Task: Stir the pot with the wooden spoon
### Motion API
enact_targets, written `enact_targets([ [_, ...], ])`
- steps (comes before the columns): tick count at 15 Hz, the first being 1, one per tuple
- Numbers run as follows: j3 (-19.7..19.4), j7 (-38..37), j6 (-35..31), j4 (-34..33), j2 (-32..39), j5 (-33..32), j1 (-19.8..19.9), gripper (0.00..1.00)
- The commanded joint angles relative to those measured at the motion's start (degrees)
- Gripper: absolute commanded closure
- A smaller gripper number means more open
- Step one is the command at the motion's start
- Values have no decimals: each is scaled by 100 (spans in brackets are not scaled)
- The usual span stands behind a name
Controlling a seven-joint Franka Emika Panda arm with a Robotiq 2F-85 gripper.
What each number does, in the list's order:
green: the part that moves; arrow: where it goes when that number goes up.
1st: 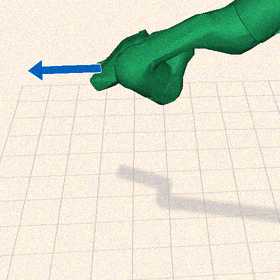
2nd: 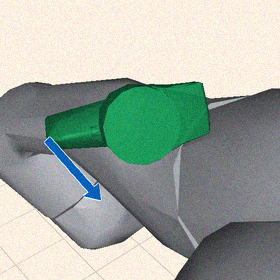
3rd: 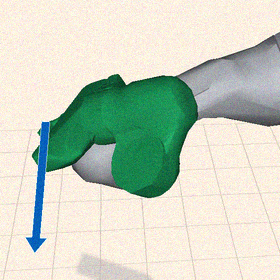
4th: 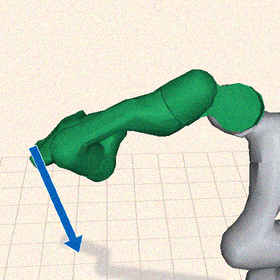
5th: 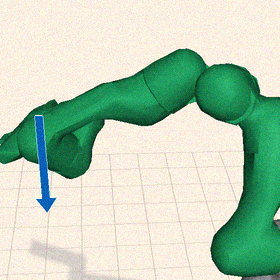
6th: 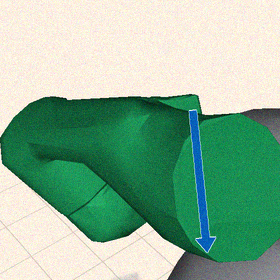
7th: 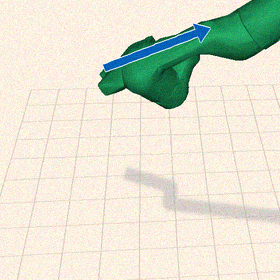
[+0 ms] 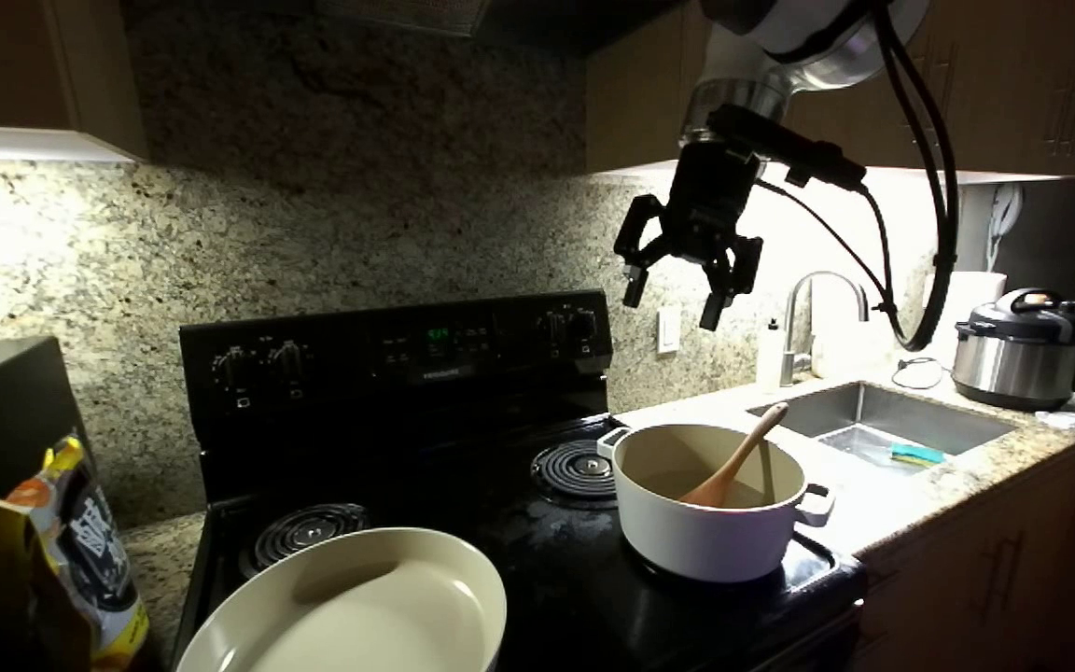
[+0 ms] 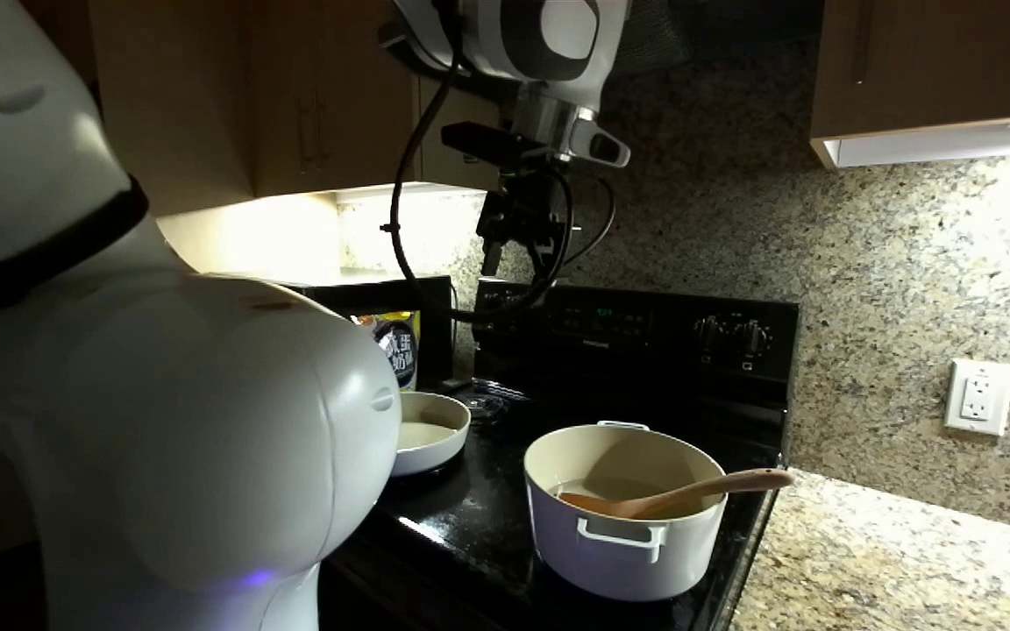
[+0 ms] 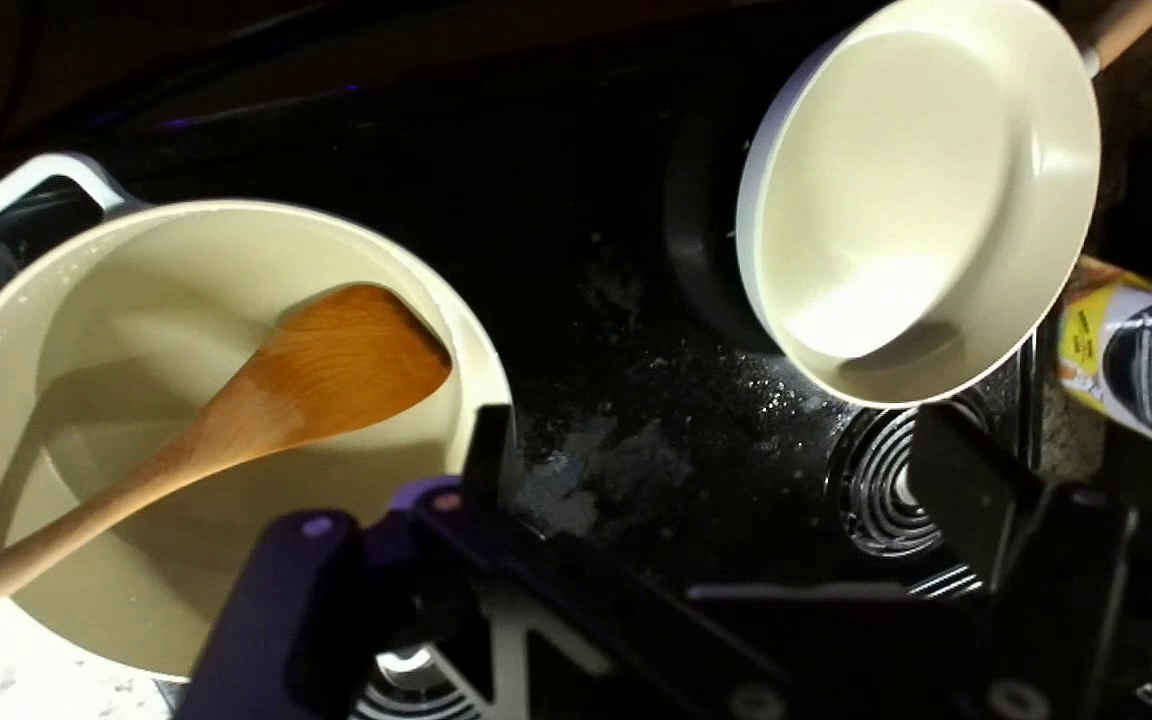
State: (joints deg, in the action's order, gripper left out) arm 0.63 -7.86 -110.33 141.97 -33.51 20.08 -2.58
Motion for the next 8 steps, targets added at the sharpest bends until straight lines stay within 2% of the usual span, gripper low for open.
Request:
enact_targets([
  [1,-70,-473,-460,499,-263,378,278,0],
  [4,129,-1150,-928,765,-351,670,382,0],
  [5,288,-1507,-1115,803,-341,911,288,0],
  [6,32,-957,-757,553,-143,583,330,0],
  [8,208,-1294,-932,628,-169,736,293,0],
])
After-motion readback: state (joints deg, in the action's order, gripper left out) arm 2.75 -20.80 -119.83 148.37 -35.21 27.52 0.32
